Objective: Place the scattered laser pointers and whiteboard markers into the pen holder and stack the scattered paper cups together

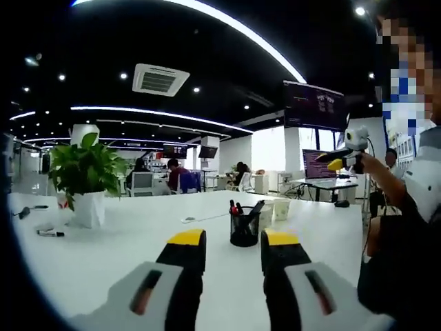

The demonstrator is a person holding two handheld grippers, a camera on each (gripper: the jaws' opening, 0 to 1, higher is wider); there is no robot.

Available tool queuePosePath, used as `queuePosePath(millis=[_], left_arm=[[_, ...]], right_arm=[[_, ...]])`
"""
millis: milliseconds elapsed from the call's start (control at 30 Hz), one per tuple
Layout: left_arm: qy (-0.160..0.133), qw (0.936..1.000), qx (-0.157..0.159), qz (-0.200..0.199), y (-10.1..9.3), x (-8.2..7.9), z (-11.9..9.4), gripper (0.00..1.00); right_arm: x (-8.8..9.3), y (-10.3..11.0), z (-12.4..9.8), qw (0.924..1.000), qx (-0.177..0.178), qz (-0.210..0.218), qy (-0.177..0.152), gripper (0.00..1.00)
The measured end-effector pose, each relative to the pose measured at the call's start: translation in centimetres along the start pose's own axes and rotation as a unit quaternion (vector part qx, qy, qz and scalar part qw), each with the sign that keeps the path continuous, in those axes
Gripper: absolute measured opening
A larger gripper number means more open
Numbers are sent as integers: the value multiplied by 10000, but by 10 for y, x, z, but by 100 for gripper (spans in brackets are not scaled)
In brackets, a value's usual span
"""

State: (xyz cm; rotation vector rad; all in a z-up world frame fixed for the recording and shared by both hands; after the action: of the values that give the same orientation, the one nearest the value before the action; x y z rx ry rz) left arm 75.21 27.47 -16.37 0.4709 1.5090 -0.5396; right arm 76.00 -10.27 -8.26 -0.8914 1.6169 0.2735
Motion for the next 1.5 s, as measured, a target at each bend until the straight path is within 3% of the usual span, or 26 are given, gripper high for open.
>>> queuePosePath(millis=[100,200,333,500,633,800,933,1167,1500], left_arm=[[-12,9996,-38,-283,1,2,4,46],[9,9996,37,-273,-3,-1,3,43],[-5,9999,-122,-94,-1,-5,1,41],[-20,9998,-183,-21,5,-9,2,41],[69,9997,-200,88,8,-8,7,41],[92,9998,-182,23,13,-5,13,42],[84,9998,-162,35,17,-5,13,42],[88,9990,-440,58,33,-7,7,41],[161,9986,-468,195,29,-8,5,41]], right_arm=[[11,-12,7,9993,152,-233,245,52],[16,-18,13,9994,110,-218,249,50],[11,-20,23,10000,21,-56,59,47],[11,-22,34,9983,-81,-451,352,48],[4,-20,40,9980,-281,-483,295,47],[3,-20,47,9968,-272,-637,402,47],[7,-22,55,9967,-355,-603,420,47],[6,-29,69,9973,-441,-445,378,47],[1,-25,63,9978,-521,-365,166,46]])
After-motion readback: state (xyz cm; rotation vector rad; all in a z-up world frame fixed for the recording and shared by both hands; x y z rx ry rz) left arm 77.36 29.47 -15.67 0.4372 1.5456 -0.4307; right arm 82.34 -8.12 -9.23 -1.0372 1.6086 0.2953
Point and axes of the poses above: the point that each gripper's makers call its tool centre point, and the gripper's own axes: z roughly forward along the fingers, y roughly to its left, x roughly out of its underside, the point moved 1 cm from there along -z, roughly backward along the fingers, and after that the axes turned 5 degrees about -x, right-handed, at the moved point
